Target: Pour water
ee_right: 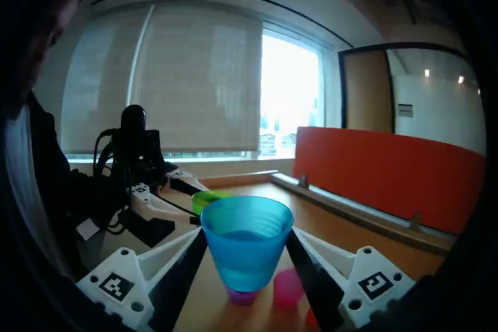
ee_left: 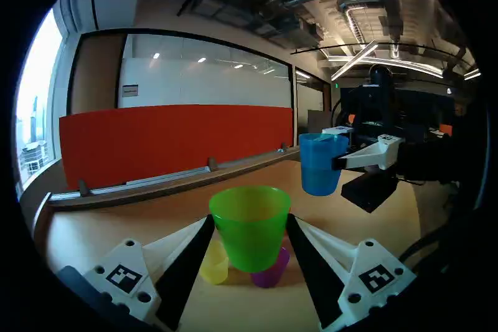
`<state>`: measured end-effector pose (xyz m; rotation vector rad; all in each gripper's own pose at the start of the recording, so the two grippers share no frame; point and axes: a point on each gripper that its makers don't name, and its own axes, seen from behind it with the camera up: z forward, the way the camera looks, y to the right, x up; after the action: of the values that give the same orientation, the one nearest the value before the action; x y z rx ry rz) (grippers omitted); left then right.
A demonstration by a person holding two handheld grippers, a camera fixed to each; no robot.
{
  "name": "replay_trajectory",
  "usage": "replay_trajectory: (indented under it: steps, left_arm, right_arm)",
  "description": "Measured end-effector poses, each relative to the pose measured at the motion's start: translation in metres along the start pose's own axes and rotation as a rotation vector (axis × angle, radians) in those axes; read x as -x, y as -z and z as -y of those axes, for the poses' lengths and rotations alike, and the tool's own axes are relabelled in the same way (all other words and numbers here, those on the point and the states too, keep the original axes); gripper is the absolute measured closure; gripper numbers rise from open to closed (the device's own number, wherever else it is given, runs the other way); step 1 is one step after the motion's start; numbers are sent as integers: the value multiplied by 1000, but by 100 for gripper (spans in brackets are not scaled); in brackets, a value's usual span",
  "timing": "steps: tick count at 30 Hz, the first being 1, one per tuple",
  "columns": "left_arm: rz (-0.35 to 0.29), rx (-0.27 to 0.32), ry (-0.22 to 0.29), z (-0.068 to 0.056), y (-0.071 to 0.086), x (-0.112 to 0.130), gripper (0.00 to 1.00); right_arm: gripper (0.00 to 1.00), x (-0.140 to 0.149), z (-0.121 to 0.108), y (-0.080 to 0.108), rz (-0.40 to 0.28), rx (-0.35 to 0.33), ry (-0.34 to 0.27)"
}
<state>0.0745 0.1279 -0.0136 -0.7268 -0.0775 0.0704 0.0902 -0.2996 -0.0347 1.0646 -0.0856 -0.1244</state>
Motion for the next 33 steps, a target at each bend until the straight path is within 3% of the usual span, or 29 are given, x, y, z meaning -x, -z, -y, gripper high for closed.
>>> replay_trajectory:
  steps: [12,33]
  left_arm:
    - [-4,16,-11,-5,3,2,16]
    - [-12,47,-1,-12,0,7,16]
  right_arm:
    - [11,-7,1,-7,8,-11,32]
    - [11,-35,-7,-15,15,-15,182]
